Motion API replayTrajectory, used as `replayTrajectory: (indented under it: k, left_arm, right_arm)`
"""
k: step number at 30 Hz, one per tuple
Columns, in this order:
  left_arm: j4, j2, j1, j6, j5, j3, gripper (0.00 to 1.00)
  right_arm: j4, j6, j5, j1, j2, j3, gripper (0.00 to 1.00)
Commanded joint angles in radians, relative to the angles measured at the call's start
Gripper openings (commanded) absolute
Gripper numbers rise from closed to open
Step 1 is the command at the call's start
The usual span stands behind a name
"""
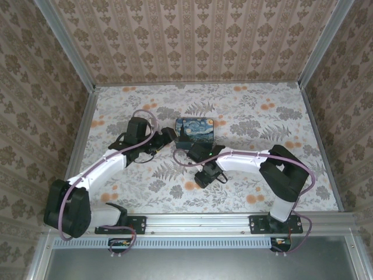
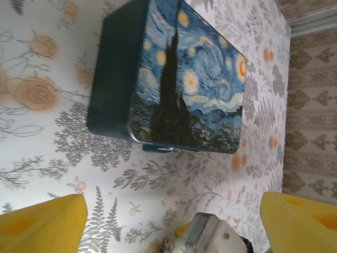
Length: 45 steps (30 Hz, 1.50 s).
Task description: Unlock a padlock with a key
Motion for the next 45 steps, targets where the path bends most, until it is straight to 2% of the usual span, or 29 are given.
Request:
replayTrajectory:
  k: [1, 11, 15, 24, 33, 45]
  left_arm:
    - [0.017, -0.014, 0.012, -0.007, 0.023, -0.014, 0.87]
    - [0.042, -0.004, 0.024, -0.010, 0.045, -0.026, 0.87]
    - [0.048, 0.002, 0.024, -0.013, 0.051, -0.030, 0.87]
    - [0.057, 0.005, 0.024, -0.022, 0.059, -0.035, 0.87]
    - [0.054, 0.012, 0.022, -0.025, 0.056, -0.030, 0.87]
    - [0.059, 0.015, 0.016, -0.036, 0.051, -0.038, 0.87]
  right_arm:
    - [-0.013, -0.026, 0.049, 0.006, 0.047, 0.035, 0.53]
    - [-0.033, -0.061, 0.040, 0.006, 0.134, 0.125, 0.48]
    - [-0.048, -0.068, 0.030, 0.007, 0.150, 0.149, 0.40]
    - [-0.026, -0.051, -0.005, 0.007, 0.150, 0.111, 0.17]
    - [-0.017, -0.041, -0.022, 0.006, 0.119, 0.071, 0.00]
    - [0.051, 0.025, -0.095, -0.026, 0.022, 0.009, 0.00]
